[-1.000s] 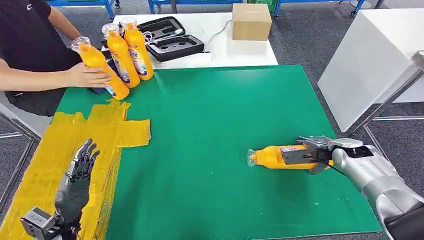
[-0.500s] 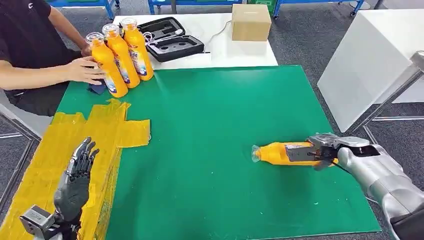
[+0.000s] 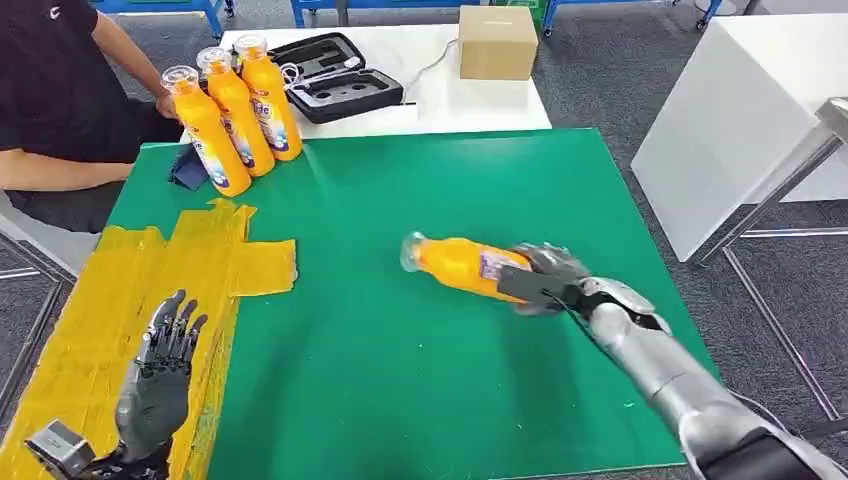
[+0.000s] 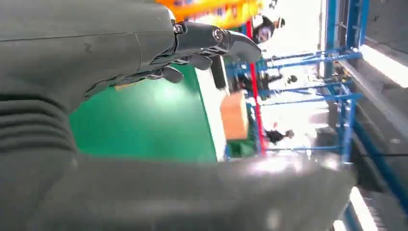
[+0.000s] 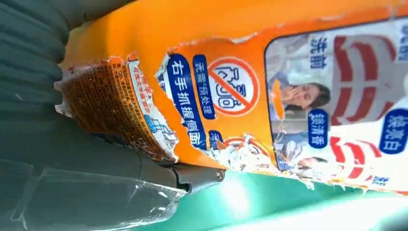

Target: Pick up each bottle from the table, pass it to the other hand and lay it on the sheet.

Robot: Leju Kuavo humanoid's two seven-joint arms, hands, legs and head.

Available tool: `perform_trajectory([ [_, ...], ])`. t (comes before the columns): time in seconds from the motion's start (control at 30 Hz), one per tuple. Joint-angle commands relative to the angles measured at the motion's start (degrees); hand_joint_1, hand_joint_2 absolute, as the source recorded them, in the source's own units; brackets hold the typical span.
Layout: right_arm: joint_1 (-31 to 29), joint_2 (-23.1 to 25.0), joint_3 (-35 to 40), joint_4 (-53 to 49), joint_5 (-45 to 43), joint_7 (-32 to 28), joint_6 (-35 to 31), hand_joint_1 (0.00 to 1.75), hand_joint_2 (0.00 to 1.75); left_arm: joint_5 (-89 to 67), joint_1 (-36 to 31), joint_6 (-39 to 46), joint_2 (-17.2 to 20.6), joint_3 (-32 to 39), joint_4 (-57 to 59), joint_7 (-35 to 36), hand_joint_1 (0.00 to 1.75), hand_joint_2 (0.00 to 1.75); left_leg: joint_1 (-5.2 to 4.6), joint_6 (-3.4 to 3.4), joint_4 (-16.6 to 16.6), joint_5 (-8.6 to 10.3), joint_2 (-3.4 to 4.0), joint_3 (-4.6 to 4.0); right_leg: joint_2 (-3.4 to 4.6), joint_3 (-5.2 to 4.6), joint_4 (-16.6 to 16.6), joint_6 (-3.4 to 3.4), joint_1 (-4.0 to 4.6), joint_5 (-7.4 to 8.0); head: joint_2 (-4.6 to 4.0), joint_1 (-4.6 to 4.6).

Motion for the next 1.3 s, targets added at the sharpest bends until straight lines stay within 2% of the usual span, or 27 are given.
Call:
perform_trajectory([
  [0.03, 3.98, 19.24, -5.17, -12.58, -4.69, 0.35, -0.49, 1.75, 1.75, 1.95, -0.52, 2.4, -5.36, -9.33, -1.52, 3.63, 0.0, 1.75, 0.11, -0.12, 0.05, -0.12, 0.18, 0.03, 0.08, 0.03, -0.02, -0.1, 0.12, -0.05, 0.0, 0.0],
  [0.17, 5.22, 20.62, -5.24, -12.85, -6.77, -0.84, -0.64, 1.75, 1.75, 2.88, -0.68, 4.05, -4.4, -11.69, -1.64, 3.63, 0.0, 1.75, 0.08, -0.07, 0.02, -0.07, 0.03, -0.03, -0.04, -0.01, -0.03, -0.05, 0.07, -0.05, 0.0, -0.02],
  [0.23, 6.87, 24.13, -3.73, -12.51, -6.83, -1.04, -0.94, 1.75, 1.75, 2.46, -1.33, 5.05, -5.5, -13.58, -1.92, 3.87, 0.0, 1.75, 0.08, -0.08, 0.02, -0.07, -0.01, -0.05, -0.09, 0.0, -0.03, -0.06, 0.06, -0.06, 0.0, -0.02],
  [0.3, 6.61, 28.2, 0.92, -8.06, -5.21, -0.01, -0.6, 1.75, 1.75, 1.43, -2.92, 7.48, -5.91, -16.57, -2.04, 3.83, 0.0, 1.75, 0.07, -0.08, 0.01, -0.06, -0.05, -0.06, -0.12, 0.01, -0.03, -0.06, 0.05, -0.06, 0.0, 0.02],
  [0.4, 5.75, 33.32, 6.1, -0.46, -4.33, 0.03, -2.21, 1.75, 1.75, -1.17, -4.89, 11.87, -5.84, -19.57, -2.2, 3.51, 0.0, 1.75, 0.19, -0.19, 0.08, -0.17, 0.32, 0.02, 0.15, 0.07, -0.04, -0.16, 0.19, -0.05, 0.0, 0.02],
  [0.47, 5.42, 34.91, 8.24, 2.75, -4.47, -0.3, -2.69, 1.75, 1.75, -1.76, -5.35, 13.12, -5.56, -20.84, -2.19, 3.4, 0.0, 1.75, 0.18, -0.22, 0.03, -0.16, 0.47, 0.03, 0.22, -0.03, -0.02, -0.2, 0.18, -0.03, 0.0, 0.0],
  [0.57, 5.13, 35.22, 9.56, 4.51, -4.85, -0.58, -3.42, 1.75, 1.75, -1.78, -5.4, 13.87, -5.11, -21.54, -2.07, 3.14, 0.0, 1.75, 0.1, -0.12, -0.03, -0.05, 0.07, -0.05, -0.04, -0.03, -0.06, -0.12, 0.09, -0.01, 0.0, 0.0],
  [0.97, 4.75, 35.95, 13.42, 7.53, -4.89, -0.59, -3.13, 1.75, 1.75, -1.32, -5.89, 14.57, -4.55, -22.08, -1.07, 2.74, 0.0, 1.75, 0.18, -0.2, 0.03, -0.09, 0.05, -0.05, -0.13, 0.06, -0.08, -0.15, 0.16, -0.07, 0.0, 0.02],
  [1.2, 7.01, 35.88, 21.88, 7.96, -2.11, -0.47, -3.43, 1.75, 1.75, -1.79, -6.3, 17.2, -4.52, -19.37, 1.07, 3.34, 0.0, 1.75, 0.18, -0.21, -0.05, -0.08, 0.03, 0.02, -0.14, 0.11, -0.15, -0.16, 0.16, -0.07, 0.0, 0.0],
  [1.3, 7.67, 35.84, 22.76, 7.51, -1.51, -0.49, -3.69, 1.75, 1.75, -1.71, -6.2, 17.26, -4.33, -18.82, 1.38, 3.4, 0.0, 1.75, 0.11, -0.15, -0.06, -0.02, -0.03, -0.06, -0.17, -0.02, -0.11, -0.11, 0.08, -0.04, 0.0, 0.02],
])
